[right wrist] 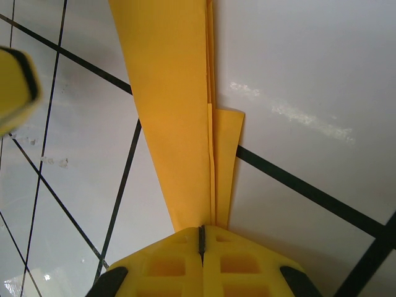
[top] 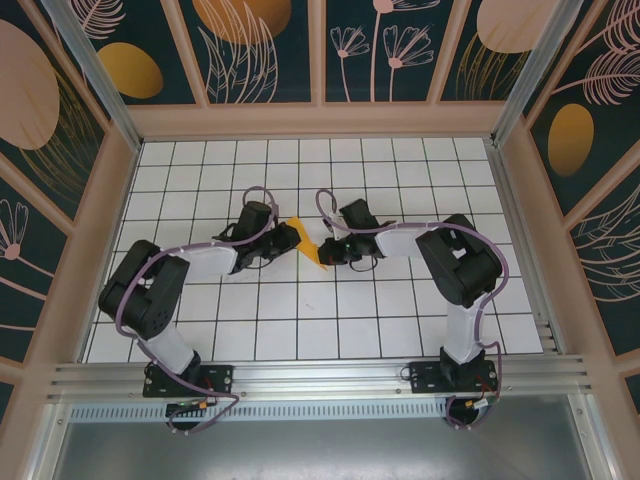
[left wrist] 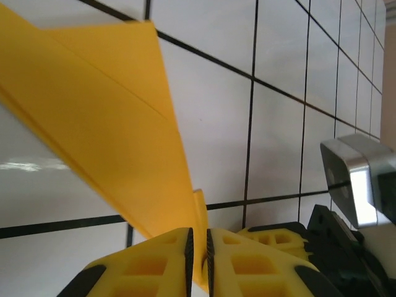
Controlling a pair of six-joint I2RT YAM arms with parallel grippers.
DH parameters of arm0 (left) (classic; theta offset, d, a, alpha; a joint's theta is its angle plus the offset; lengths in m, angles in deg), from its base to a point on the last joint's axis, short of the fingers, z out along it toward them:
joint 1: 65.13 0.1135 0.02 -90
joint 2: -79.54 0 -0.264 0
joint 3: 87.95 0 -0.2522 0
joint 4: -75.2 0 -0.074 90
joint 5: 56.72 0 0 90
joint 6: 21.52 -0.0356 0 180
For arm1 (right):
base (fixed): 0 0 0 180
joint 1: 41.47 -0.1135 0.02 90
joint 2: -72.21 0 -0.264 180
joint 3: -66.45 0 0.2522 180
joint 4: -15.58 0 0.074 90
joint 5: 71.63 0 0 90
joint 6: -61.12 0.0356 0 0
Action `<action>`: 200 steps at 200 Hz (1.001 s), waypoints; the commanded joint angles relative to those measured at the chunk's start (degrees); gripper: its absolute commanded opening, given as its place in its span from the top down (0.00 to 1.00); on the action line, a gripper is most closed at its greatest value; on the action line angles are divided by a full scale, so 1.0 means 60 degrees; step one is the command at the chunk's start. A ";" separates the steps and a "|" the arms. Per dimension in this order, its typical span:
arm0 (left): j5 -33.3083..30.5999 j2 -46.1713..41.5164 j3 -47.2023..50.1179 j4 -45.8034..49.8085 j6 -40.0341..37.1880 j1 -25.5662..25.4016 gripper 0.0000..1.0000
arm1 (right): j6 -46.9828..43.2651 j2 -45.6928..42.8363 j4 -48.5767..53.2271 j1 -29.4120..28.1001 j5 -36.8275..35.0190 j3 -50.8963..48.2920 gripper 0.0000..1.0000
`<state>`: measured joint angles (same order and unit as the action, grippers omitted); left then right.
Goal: Fold a paper plane with a square sheet of paper (pick it up from the middle)
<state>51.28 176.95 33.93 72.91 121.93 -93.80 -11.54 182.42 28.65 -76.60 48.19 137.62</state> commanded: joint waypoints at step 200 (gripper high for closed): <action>-0.1059 0.1941 -0.1432 0.1515 -0.0399 0.0150 0.86 | -0.0239 0.0740 0.1763 -0.0110 -0.2270 -0.0812 1.00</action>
<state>49.33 186.39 26.65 79.07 122.28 -95.81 -11.82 181.94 28.37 -77.50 45.42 137.12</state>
